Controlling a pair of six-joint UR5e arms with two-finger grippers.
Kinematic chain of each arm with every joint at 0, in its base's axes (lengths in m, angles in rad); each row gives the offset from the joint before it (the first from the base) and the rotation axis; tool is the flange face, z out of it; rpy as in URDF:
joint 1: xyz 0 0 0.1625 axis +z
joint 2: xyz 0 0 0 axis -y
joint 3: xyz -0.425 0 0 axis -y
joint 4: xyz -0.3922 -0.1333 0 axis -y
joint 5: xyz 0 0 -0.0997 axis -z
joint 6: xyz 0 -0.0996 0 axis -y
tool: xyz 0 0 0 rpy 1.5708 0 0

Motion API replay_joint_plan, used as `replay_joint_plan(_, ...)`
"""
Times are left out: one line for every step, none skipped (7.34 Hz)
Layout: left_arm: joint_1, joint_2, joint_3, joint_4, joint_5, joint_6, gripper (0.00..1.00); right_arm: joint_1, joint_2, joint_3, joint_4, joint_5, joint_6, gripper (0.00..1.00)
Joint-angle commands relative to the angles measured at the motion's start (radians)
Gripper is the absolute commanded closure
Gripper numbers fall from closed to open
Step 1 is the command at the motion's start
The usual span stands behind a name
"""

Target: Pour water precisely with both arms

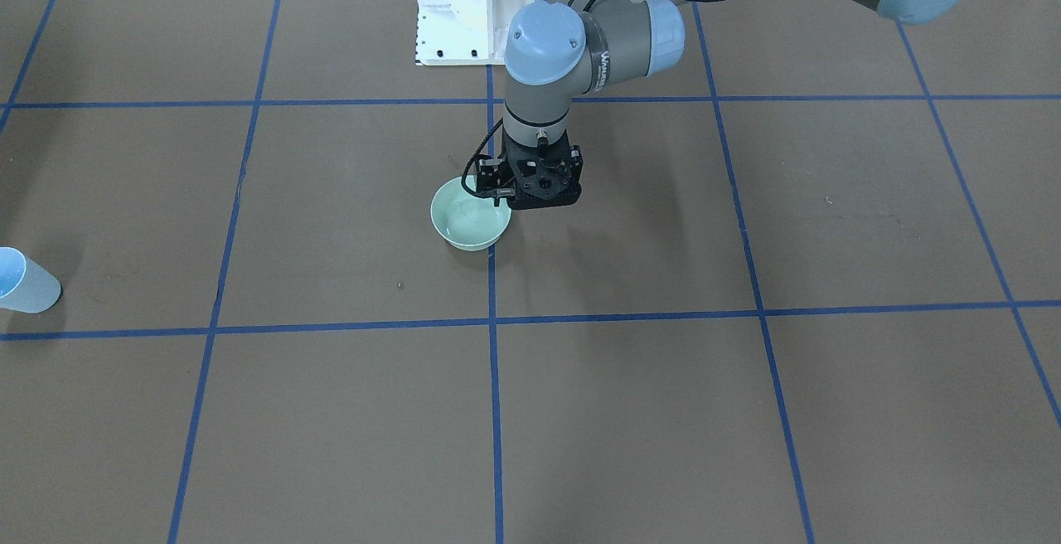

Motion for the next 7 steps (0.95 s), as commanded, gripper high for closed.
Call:
replay_joint_plan(0.004, -0.001, 0.051, -0.060, 0.004, 0.003, 0.19, 0.000, 0.000, 0.000, 0.001, 0.000, 0.001, 0.00)
replay_joint_plan(0.004, -0.001, 0.059, -0.073, 0.004, 0.008, 0.35, 0.000, 0.000, 0.000, 0.001, 0.000, 0.001, 0.00)
replay_joint_plan(0.004, -0.003, 0.058, -0.073, 0.004, 0.009, 0.57, 0.000, 0.001, 0.000, 0.001, 0.000, 0.001, 0.00)
replay_joint_plan(0.004, -0.006, 0.058, -0.074, 0.002, 0.011, 0.79, 0.000, 0.001, 0.000, 0.001, 0.000, 0.001, 0.00)
replay_joint_plan(0.004, -0.007, 0.056, -0.074, 0.002, 0.023, 0.89, 0.000, 0.003, 0.000, 0.001, 0.000, 0.001, 0.00)
replay_joint_plan(0.004, -0.009, 0.056, -0.074, 0.002, 0.026, 0.91, 0.000, 0.003, 0.000, 0.001, 0.000, 0.001, 0.00)
replay_joint_plan(0.006, -0.014, 0.055, -0.074, 0.001, 0.026, 0.92, 0.000, 0.003, 0.000, 0.000, 0.000, 0.001, 0.00)
